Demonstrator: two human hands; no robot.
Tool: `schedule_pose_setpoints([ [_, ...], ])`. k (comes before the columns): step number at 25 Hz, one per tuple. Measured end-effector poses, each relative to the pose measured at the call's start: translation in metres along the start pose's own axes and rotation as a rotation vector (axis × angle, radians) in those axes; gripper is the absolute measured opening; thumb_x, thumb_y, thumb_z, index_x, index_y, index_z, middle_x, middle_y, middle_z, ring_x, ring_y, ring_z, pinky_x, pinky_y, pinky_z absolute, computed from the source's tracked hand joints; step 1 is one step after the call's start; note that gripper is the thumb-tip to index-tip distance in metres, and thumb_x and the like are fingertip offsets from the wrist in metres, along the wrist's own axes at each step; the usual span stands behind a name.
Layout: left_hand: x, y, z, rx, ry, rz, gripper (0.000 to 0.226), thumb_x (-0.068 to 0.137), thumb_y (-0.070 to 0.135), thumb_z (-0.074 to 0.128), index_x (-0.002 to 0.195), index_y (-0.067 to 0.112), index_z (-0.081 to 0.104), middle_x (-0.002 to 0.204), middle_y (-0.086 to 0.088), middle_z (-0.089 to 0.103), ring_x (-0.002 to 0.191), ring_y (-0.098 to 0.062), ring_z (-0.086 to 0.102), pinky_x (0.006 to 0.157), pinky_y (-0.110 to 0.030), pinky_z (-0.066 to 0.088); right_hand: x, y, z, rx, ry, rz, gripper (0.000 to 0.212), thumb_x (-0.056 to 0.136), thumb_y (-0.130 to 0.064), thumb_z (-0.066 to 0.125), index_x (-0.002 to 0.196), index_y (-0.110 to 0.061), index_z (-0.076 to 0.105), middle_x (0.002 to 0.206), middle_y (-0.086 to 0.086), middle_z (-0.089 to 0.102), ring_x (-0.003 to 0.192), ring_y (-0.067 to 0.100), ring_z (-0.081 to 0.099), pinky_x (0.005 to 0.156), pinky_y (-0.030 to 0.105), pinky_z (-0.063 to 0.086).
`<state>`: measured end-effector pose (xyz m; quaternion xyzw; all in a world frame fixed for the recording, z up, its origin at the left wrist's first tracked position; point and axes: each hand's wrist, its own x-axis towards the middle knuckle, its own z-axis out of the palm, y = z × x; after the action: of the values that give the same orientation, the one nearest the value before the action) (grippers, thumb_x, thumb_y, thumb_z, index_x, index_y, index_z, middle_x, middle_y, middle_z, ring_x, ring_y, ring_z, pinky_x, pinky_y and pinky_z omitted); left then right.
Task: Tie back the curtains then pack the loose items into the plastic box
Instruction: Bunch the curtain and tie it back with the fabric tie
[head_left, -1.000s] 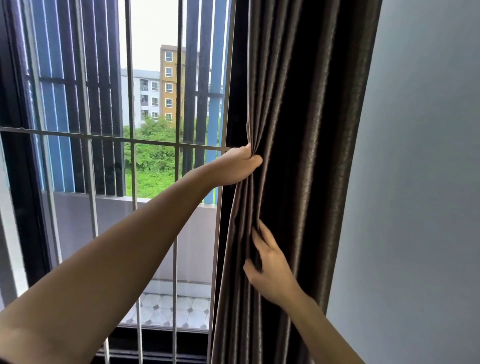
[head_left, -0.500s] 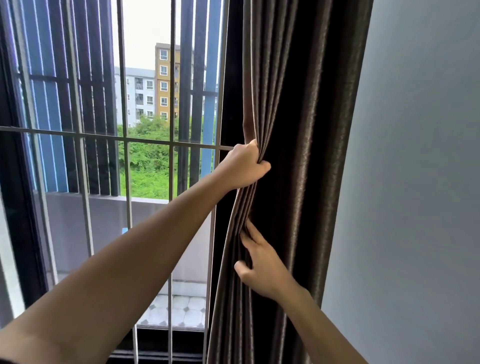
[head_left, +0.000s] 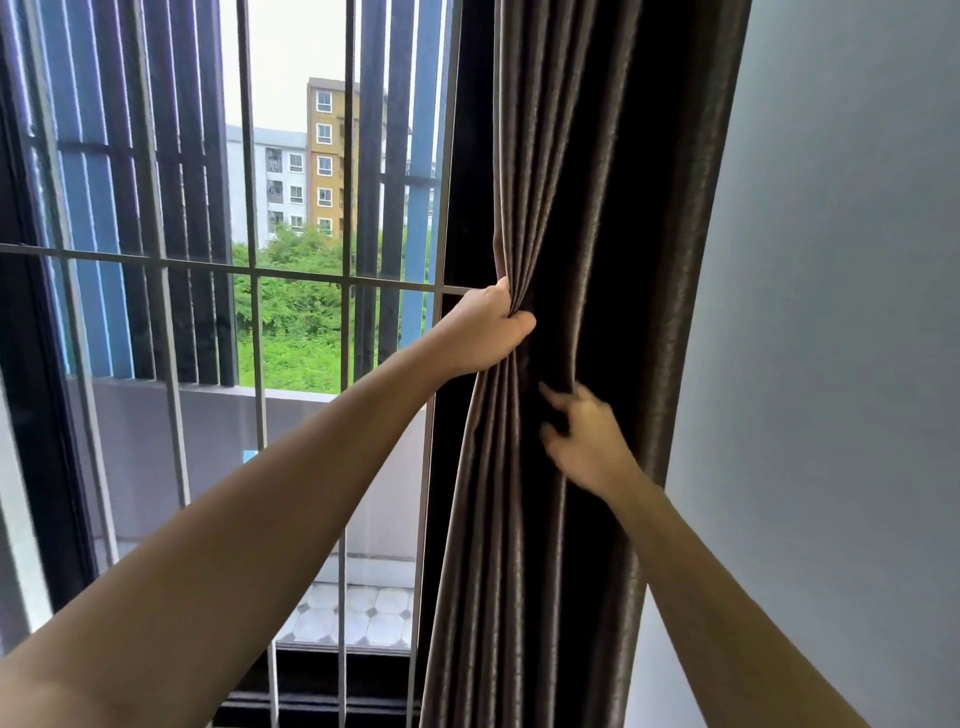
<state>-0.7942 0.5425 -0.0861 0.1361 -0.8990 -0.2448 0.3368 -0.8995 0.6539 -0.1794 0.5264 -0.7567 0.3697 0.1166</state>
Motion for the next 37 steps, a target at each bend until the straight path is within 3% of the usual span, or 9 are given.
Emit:
schedule_pose_setpoints([
  [8, 0.002, 0.004, 0.003, -0.037, -0.025, -0.03, 0.011, 0.092, 0.017, 0.041, 0.082, 0.011, 0.041, 0.075, -0.003, 0.049, 0.062, -0.015, 0.044, 0.054, -0.026, 0.037, -0.049, -0.009, 0.038, 0.001, -0.076, -0.09, 0.049, 0.094, -0.006, 0.047, 0.142, -0.01, 0.04, 0.15, -0.003, 0.033, 0.134, 0.015, 0.039, 0.104, 0.006, 0.02],
  [12, 0.0, 0.011, 0.005, -0.049, -0.008, -0.049, 0.013, 0.092, 0.018, 0.04, 0.094, 0.007, 0.046, 0.082, -0.004, 0.053, 0.067, -0.015, 0.049, 0.058, -0.027, 0.041, -0.054, -0.012, 0.045, -0.117, -0.176, -0.071, 0.052, 0.096, -0.011, 0.043, 0.147, -0.01, 0.029, 0.158, 0.003, 0.015, 0.141, 0.022, 0.029, 0.114, 0.024, 0.024],
  [17, 0.002, 0.013, 0.015, -0.035, 0.041, -0.044, 0.054, 0.07, 0.058, 0.057, 0.096, 0.01, 0.055, 0.089, -0.004, 0.061, 0.08, -0.018, 0.06, 0.072, -0.033, 0.052, -0.057, -0.01, 0.058, -0.327, -0.232, -0.076, 0.05, 0.094, -0.016, 0.04, 0.143, -0.01, 0.034, 0.16, 0.003, 0.008, 0.136, 0.023, 0.032, 0.112, 0.034, 0.033],
  [21, 0.002, 0.01, 0.012, 0.087, 0.081, -0.06, 0.035, 0.082, 0.026, 0.06, 0.105, 0.001, 0.05, 0.078, -0.003, 0.05, 0.07, -0.019, 0.051, 0.056, -0.028, 0.041, -0.064, -0.012, 0.035, -0.39, -0.425, -0.169, 0.026, 0.08, -0.031, 0.049, 0.092, -0.021, 0.071, 0.134, -0.002, 0.054, 0.112, 0.025, 0.057, 0.095, 0.032, 0.042],
  [24, -0.006, 0.009, 0.003, 0.015, 0.075, -0.057, 0.026, 0.085, 0.015, 0.056, 0.105, 0.0, 0.049, 0.071, 0.0, 0.043, 0.057, -0.012, 0.04, 0.049, -0.024, 0.031, -0.056, 0.0, -0.003, -0.299, 0.284, -0.3, 0.02, 0.066, -0.035, 0.055, 0.077, -0.028, 0.07, 0.121, -0.004, 0.065, 0.113, 0.021, 0.058, 0.108, 0.055, 0.029],
  [27, -0.017, 0.016, 0.0, -0.084, 0.035, -0.029, 0.017, 0.085, 0.012, 0.056, 0.079, 0.013, 0.04, 0.07, 0.0, 0.04, 0.056, -0.012, 0.036, 0.05, -0.024, 0.03, -0.031, 0.002, -0.053, -0.043, 0.932, -0.011, 0.063, 0.072, -0.029, 0.068, 0.13, -0.019, 0.046, 0.15, 0.009, 0.034, 0.138, 0.014, 0.03, 0.117, 0.044, 0.004],
  [30, -0.02, 0.019, 0.002, -0.119, 0.015, -0.002, 0.03, 0.085, 0.009, 0.053, 0.067, 0.022, 0.033, 0.071, -0.004, 0.041, 0.056, -0.013, 0.036, 0.05, -0.025, 0.032, -0.006, 0.002, -0.073, 0.281, 0.609, 0.152, 0.09, 0.079, -0.017, 0.071, 0.148, -0.02, 0.014, 0.134, 0.002, 0.049, 0.114, 0.013, 0.051, 0.101, 0.024, 0.036],
  [34, -0.012, 0.014, 0.003, -0.108, 0.019, -0.014, 0.007, 0.086, 0.01, 0.051, 0.088, 0.007, 0.045, 0.068, -0.001, 0.041, 0.054, -0.012, 0.037, 0.045, -0.02, 0.032, -0.009, 0.016, -0.036, 0.122, 0.197, 0.128, 0.072, 0.073, 0.008, 0.055, 0.139, -0.017, 0.039, 0.102, 0.008, 0.065, 0.093, 0.03, 0.064, 0.073, 0.02, 0.041],
  [37, -0.009, 0.013, 0.005, -0.114, 0.014, -0.032, 0.009, 0.088, 0.01, 0.05, 0.096, 0.01, 0.045, 0.073, 0.002, 0.044, 0.056, -0.008, 0.041, 0.039, -0.009, 0.031, -0.027, 0.019, -0.002, 0.128, 0.034, 0.029, 0.069, 0.074, 0.012, 0.05, 0.137, -0.016, 0.041, 0.089, 0.0, 0.062, 0.07, 0.015, 0.062, 0.058, 0.004, 0.037],
])
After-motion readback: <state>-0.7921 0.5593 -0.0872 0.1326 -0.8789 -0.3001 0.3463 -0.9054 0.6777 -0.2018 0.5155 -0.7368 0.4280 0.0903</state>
